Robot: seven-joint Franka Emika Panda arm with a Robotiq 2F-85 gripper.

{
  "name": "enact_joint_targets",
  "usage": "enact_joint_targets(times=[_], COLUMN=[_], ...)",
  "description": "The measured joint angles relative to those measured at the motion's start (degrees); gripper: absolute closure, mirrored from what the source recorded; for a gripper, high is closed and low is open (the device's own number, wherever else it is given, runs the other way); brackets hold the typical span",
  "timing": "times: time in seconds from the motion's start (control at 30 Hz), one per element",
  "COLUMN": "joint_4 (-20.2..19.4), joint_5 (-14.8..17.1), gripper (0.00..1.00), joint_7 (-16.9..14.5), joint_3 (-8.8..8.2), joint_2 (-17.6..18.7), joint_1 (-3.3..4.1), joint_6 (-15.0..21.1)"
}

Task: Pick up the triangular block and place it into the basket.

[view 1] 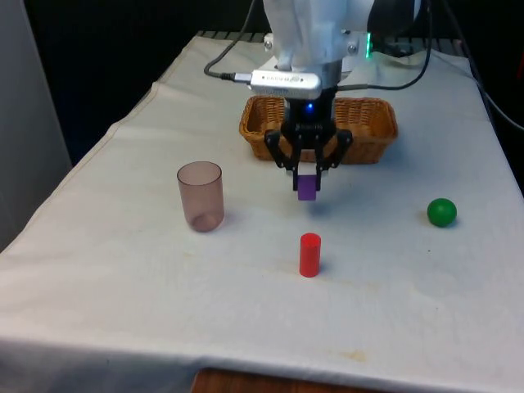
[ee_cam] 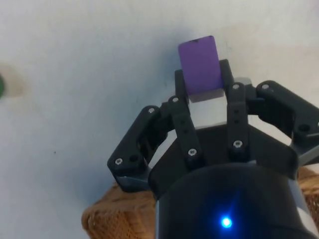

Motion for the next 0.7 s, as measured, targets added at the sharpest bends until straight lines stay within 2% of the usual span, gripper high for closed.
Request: enact_joint_targets(times=[0.27,0.57,0.7], joint_4=[-2.01,-4.01,-6.30], joint_5=[-0.46,-1.83,-2.23], gripper=[0.67,0.67,0.67], joint_7=[-1.38,-1.38,-1.38], joint_3=[-0.23,-0.34,-0.40], joint_2=[-4.53,-9.11,-12.26], joint_1=[0.11,0.11,0.11], joint_6=[-2.23,-4.53,-5.50])
